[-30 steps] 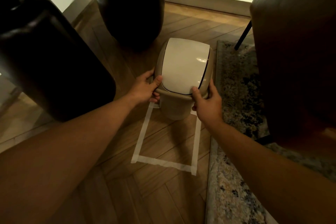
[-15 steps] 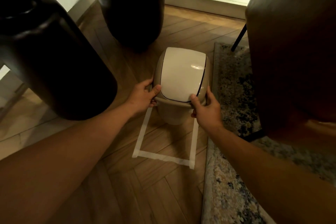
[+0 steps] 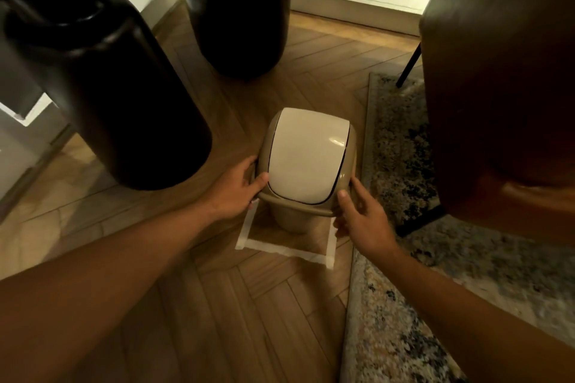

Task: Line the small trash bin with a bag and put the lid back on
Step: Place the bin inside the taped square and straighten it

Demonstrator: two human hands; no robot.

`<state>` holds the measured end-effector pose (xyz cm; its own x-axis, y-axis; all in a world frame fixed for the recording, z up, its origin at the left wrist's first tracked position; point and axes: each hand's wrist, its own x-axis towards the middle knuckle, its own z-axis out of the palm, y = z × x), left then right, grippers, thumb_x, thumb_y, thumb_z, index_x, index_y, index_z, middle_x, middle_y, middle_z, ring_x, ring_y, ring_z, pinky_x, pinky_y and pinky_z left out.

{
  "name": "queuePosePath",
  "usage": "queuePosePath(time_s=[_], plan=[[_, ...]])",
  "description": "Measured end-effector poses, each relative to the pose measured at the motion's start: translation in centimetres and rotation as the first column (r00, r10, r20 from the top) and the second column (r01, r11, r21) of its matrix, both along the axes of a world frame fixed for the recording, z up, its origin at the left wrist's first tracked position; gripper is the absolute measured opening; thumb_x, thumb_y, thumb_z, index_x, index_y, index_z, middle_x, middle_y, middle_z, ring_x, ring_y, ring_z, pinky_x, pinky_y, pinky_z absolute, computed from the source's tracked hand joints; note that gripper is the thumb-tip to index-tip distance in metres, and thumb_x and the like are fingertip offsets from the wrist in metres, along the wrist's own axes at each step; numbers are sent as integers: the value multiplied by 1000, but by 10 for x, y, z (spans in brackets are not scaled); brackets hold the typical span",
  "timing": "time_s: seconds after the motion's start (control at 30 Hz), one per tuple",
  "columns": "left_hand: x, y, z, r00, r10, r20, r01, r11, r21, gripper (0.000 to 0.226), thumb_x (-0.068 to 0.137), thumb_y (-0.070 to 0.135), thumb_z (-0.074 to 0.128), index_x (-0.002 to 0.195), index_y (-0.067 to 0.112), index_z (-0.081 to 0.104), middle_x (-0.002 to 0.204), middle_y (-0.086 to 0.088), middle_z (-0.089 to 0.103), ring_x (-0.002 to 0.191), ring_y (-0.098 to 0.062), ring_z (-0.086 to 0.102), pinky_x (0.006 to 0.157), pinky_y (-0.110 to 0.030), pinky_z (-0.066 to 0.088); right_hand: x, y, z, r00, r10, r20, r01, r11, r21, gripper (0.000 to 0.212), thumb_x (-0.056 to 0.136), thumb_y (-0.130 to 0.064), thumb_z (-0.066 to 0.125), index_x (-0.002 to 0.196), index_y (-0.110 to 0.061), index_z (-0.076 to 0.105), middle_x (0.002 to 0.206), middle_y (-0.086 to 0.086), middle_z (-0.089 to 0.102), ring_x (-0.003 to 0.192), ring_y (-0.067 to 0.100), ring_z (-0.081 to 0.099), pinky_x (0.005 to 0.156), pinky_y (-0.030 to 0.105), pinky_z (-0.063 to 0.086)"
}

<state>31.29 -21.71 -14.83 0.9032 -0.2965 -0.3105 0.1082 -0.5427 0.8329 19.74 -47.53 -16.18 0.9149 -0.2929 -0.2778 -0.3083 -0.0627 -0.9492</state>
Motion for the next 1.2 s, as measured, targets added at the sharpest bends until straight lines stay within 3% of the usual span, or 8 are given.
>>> queuePosePath(time_s=[0.13, 0.23, 0.37, 0.5, 0.57, 0.8, 1.0, 1.2], plan=[[-21, 15, 2, 999, 13, 38, -17, 994, 107, 74, 96, 62, 44, 159, 35, 16, 71, 0, 63, 66, -19, 68, 61, -31, 55, -17, -10, 3, 992, -122, -28, 116, 978, -175, 60, 103, -54, 54, 159, -36, 41, 132, 10, 69, 108, 21, 69, 93, 43, 59], [-22, 19, 1, 998, 28, 53, -34, 992, 123, 72, 97, 59, 46, 158, 33, 18, 67, -1, 57, 64, -19, 63, 66, -42, 58, -16, -17, 6, 991, -133, -25, 125, 972, -197, 58, 103, -52, 55, 156, -33, 45, 113, 10, 69, 93, 18, 64, 78, 36, 56], [-8, 18, -2, 996, 29, 87, -40, 991, 124, 70, 96, 59, 47, 157, 33, 23, 77, 1, 62, 72, -14, 65, 63, -30, 52, 1, -23, 11, 992, -119, -52, 106, 974, -200, 56, 104, -46, 57, 156, -27, 48, 109, 4, 73, 66, 4, 68, 52, 19, 54], [-2, 8, -5, 998, -32, 59, 29, 998, 55, 71, 94, 56, 55, 156, 37, 25, 135, -2, 60, 120, -21, 63, 94, -42, 57, 8, -18, 14, 998, -14, -65, -3, 970, -244, 52, 106, -40, 55, 156, -26, 47, 107, -5, 74, 69, 6, 74, 55, 21, 58], [-2, 5, -6, 997, -40, 61, 39, 999, 28, 70, 94, 52, 58, 155, 37, 28, 148, -4, 52, 131, -21, 56, 97, -42, 56, 10, -18, 12, 999, -10, -49, -2, 970, -243, 49, 107, -36, 55, 155, -22, 50, 100, -6, 75, 65, 8, 73, 56, 23, 59], [0, 4, -10, 999, 9, 43, -8, 1000, -26, 64, 96, 36, 64, 153, 31, 36, 127, -6, 65, 104, -15, 69, 80, -33, 62, 11, -21, 7, 996, 71, -51, -81, 966, -244, 57, 105, -27, 61, 159, -24, 42, 98, -2, 77, 81, 17, 76, 79, 43, 65], [5, -3, -10, 998, 53, 22, -52, 998, -34, 62, 96, 23, 66, 151, 30, 39, 113, -25, 61, 100, -38, 68, 78, -47, 63, 21, -23, 9, 994, 107, -20, -109, 958, -265, 57, 107, -21, 57, 161, -25, 38, 93, -4, 75, 69, -1, 71, 62, 17, 56], [15, -12, -9, 995, 96, -2, -95, 993, -66, 65, 97, 22, 63, 154, 32, 34, 119, -23, 60, 108, -38, 66, 84, -51, 61, 39, -24, 7, 997, 54, -63, -66, 972, -225, 58, 108, -15, 53, 162, -27, 35, 105, -3, 74, 86, 18, 75, 70, 22, 59]])
